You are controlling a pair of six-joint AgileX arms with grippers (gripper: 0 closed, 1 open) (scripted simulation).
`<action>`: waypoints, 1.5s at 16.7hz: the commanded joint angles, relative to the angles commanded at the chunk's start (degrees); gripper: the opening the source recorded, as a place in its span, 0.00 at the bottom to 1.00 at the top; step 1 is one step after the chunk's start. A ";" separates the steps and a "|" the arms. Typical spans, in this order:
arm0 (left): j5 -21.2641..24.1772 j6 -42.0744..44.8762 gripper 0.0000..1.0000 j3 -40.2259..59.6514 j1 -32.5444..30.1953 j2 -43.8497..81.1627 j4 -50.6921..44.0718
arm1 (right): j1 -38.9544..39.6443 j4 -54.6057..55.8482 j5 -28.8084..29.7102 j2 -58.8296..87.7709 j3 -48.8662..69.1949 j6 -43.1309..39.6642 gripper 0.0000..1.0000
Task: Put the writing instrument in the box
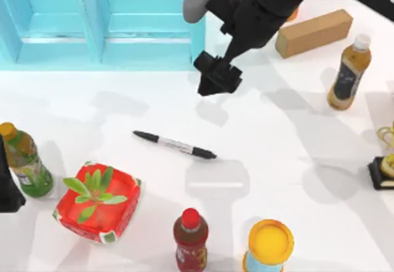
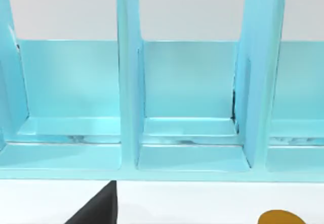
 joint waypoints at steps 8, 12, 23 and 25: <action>0.00 0.00 1.00 0.00 0.00 0.00 0.00 | 3.06 -9.63 -2.36 16.52 13.85 -2.07 1.00; 0.00 0.00 1.00 0.00 0.00 0.00 0.00 | 2.75 -9.53 -2.28 16.55 13.72 -2.03 1.00; 0.00 0.00 1.00 0.00 0.00 0.00 0.00 | 7.19 8.84 -1.93 21.39 1.86 2.38 1.00; 0.00 0.00 1.00 0.00 0.00 0.00 0.00 | 7.20 8.88 -1.93 21.41 1.83 2.39 1.00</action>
